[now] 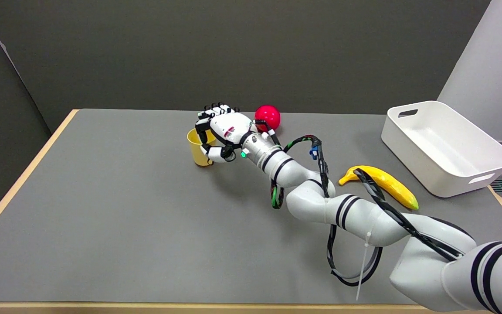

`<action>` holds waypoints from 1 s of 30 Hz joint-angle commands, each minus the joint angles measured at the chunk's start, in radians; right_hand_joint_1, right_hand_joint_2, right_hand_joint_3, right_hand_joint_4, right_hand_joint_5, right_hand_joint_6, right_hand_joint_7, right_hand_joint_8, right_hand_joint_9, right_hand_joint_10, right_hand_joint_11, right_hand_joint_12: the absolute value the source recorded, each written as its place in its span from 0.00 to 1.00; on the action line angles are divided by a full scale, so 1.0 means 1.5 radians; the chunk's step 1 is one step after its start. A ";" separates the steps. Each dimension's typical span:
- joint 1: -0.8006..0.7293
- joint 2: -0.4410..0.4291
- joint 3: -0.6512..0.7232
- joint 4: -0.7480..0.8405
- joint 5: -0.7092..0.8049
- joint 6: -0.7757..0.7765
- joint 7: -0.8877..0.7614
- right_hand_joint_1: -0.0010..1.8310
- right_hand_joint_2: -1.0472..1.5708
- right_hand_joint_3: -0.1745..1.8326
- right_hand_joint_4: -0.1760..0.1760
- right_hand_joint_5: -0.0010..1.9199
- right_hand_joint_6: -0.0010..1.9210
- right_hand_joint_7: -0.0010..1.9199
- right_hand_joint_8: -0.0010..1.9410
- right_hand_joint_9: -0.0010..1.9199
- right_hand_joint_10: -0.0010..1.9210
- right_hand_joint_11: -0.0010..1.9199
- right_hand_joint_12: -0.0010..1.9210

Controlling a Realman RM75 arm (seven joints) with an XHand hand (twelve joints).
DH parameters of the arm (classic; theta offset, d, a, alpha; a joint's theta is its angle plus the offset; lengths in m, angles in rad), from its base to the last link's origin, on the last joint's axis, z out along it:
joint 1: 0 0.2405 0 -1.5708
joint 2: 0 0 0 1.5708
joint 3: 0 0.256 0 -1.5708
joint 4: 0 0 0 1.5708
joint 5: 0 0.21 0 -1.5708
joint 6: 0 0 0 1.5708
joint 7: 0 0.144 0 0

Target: Pick up the yellow cup.

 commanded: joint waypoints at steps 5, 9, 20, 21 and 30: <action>-0.014 0.010 0.029 0.044 -0.001 0.022 -0.041 0.48 0.81 0.33 0.77 0.33 0.84 0.11 0.19 0.05 0.31 0.00 0.51; -0.029 0.021 0.051 0.078 -0.001 0.025 -0.080 0.48 0.81 0.34 0.76 0.34 0.84 0.11 0.19 0.06 0.31 0.00 0.51; -0.044 0.032 0.057 0.088 0.000 0.005 -0.075 0.48 0.81 0.33 0.81 0.34 0.83 0.13 0.20 0.07 0.32 0.00 0.52; -0.044 0.032 0.056 0.088 0.000 0.003 -0.075 0.46 0.83 0.30 0.91 0.32 0.84 0.13 0.19 0.07 0.32 0.00 0.52; -0.053 0.034 0.045 0.113 0.000 0.003 -0.073 0.34 0.62 0.58 0.73 0.10 0.27 0.04 0.10 0.01 0.20 0.00 0.49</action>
